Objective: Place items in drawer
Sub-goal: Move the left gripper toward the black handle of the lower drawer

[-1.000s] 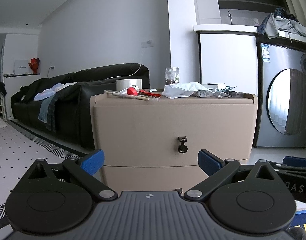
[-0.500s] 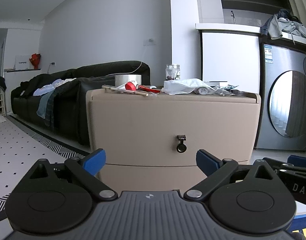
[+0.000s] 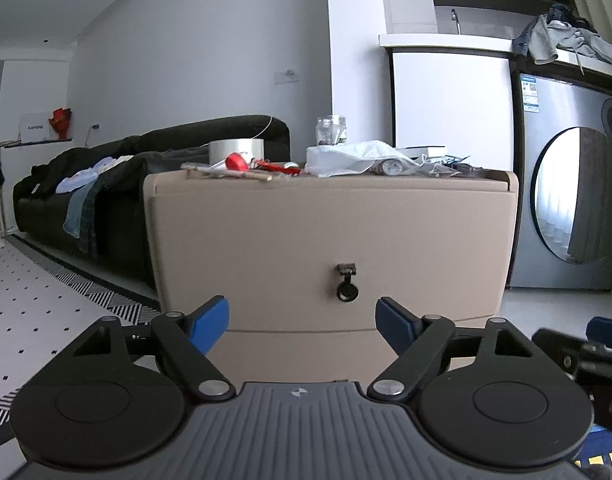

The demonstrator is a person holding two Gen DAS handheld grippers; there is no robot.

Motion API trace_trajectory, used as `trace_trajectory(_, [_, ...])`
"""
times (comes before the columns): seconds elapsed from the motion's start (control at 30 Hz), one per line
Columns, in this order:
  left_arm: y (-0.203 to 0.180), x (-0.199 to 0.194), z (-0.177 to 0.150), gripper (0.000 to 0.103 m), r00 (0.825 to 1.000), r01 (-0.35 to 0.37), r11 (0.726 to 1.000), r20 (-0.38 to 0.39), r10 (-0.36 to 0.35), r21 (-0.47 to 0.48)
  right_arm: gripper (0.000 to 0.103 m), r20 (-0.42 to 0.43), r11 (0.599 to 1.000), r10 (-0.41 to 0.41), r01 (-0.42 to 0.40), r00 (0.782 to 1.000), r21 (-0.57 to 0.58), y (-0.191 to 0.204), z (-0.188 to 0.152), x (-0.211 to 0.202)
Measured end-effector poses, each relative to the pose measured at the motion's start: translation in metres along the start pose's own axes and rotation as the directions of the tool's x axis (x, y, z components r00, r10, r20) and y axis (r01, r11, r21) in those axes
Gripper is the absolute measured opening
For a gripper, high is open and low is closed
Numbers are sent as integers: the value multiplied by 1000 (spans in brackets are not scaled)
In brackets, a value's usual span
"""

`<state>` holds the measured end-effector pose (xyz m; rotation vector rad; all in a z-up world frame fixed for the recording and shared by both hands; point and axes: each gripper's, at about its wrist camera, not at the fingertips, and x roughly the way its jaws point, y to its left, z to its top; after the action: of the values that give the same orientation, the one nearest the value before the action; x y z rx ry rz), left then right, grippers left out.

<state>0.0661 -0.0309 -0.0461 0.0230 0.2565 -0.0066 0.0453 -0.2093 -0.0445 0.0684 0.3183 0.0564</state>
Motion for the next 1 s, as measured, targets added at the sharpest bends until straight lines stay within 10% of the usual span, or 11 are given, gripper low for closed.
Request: trace_trajectory(1.0, [-38, 57, -2, 69, 995, -10, 999, 96, 7, 32, 62, 0, 999, -41, 41, 999, 2, -23, -8, 9])
